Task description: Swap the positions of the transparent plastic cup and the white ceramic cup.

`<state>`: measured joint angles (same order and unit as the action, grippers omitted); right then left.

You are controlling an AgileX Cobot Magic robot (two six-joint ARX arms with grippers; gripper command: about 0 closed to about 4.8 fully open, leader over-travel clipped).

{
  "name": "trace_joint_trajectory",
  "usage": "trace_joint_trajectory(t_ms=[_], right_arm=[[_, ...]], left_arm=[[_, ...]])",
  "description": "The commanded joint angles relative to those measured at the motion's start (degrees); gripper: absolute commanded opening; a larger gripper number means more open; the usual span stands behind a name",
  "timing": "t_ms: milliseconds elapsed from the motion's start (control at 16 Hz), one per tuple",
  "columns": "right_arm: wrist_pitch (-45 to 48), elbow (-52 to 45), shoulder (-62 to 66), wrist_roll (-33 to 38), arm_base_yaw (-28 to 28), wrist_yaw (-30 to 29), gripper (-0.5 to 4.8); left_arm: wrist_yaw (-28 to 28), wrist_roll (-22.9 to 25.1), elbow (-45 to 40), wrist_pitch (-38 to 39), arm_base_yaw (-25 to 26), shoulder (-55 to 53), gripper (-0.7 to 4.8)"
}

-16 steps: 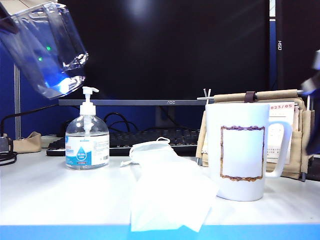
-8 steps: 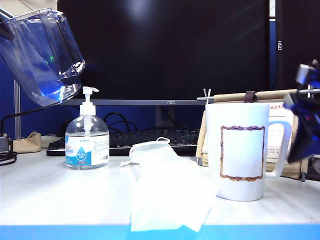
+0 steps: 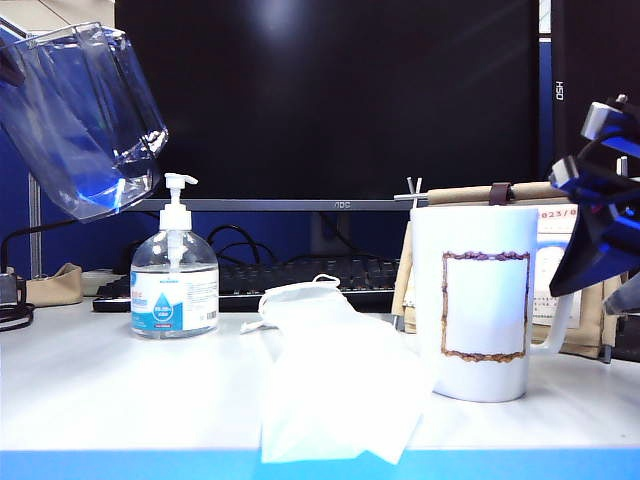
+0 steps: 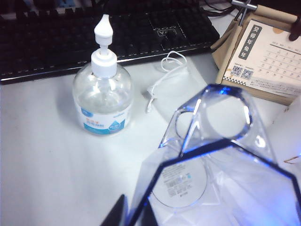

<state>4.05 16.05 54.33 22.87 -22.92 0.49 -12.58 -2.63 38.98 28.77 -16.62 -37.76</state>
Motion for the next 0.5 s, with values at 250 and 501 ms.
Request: trace_joint_trajectory(t_ms=[250,501], right_arm=[[9.38,0.26,5.25,-0.42,-0.07,1.09,2.42],[12.28,0.28,7.78,-2.14,-0.04,1.51,2.06]], left_arm=[[-0.09,-0.35,0.13,0.13,0.02,0.17,-0.05],[-0.11,-0.35,0.13,0.13,0.02,0.17,-0.06]])
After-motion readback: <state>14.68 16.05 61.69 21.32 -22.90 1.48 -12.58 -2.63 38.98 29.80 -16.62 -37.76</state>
